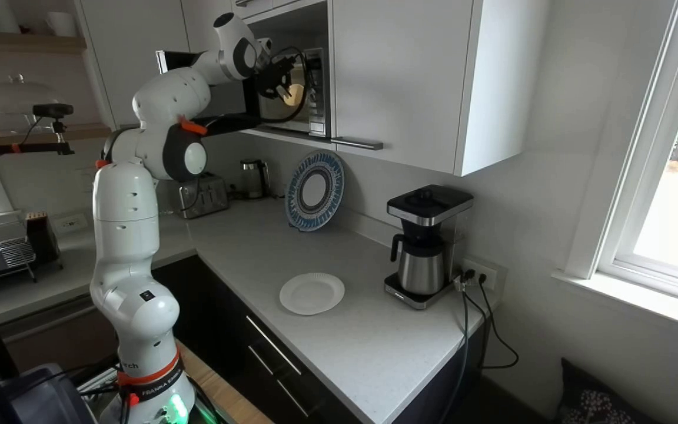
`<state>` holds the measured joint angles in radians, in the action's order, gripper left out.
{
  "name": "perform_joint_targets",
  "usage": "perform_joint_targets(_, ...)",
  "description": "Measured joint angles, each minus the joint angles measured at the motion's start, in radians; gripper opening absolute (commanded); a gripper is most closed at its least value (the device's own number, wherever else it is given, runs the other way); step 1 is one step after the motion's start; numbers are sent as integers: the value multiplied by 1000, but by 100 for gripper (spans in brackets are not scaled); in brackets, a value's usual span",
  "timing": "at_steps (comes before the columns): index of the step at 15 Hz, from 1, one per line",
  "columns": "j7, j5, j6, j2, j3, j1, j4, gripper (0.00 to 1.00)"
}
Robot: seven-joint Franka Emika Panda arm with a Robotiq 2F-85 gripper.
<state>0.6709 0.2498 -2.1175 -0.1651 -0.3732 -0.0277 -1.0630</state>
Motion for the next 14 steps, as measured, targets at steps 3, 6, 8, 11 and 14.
perform_joint_targets(3, 16, 0, -29, -20, -1, -7, 12, 88)
perform_joint_targets(6, 28, 0, -65, -38, -1, -10, 17, 100)
perform_joint_targets(8, 37, 0, -87, -49, -1, -10, 17, 100)
perform_joint_targets(11, 40, 0, -122, -62, 0, -9, 18, 100)
perform_joint_targets(14, 25, 0, -151, -69, 8, -8, 18, 75)
